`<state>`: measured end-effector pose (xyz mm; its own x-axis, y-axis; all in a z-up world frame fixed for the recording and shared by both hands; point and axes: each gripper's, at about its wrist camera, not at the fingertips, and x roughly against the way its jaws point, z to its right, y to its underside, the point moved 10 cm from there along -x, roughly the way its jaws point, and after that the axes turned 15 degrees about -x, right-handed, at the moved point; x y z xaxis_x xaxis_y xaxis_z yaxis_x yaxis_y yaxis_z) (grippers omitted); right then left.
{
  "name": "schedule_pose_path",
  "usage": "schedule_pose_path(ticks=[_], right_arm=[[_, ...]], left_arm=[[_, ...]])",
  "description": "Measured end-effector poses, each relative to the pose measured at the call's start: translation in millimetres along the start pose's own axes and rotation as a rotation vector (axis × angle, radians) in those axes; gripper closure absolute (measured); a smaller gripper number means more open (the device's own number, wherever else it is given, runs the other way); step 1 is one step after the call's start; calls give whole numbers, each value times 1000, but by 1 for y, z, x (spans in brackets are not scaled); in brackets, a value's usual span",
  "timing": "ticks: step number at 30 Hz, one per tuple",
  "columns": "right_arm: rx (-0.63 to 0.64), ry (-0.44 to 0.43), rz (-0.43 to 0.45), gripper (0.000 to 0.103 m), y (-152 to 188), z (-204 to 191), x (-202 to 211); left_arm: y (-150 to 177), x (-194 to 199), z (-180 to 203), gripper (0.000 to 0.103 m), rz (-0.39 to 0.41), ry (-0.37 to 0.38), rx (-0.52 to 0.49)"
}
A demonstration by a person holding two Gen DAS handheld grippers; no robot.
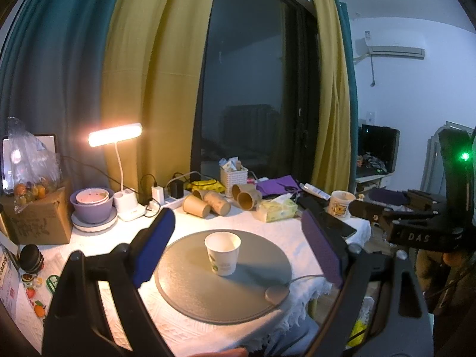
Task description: Flip cup upright
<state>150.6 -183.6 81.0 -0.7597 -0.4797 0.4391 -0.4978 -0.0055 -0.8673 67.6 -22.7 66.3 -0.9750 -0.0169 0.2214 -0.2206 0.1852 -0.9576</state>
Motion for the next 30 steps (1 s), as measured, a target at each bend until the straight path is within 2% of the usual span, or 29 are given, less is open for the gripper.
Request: schedule_pose_path(ticks=[30], right_arm=[[13,-4,-15,35,5,-7,0]], left_arm=[[2,3,4,15,-4,3,4]])
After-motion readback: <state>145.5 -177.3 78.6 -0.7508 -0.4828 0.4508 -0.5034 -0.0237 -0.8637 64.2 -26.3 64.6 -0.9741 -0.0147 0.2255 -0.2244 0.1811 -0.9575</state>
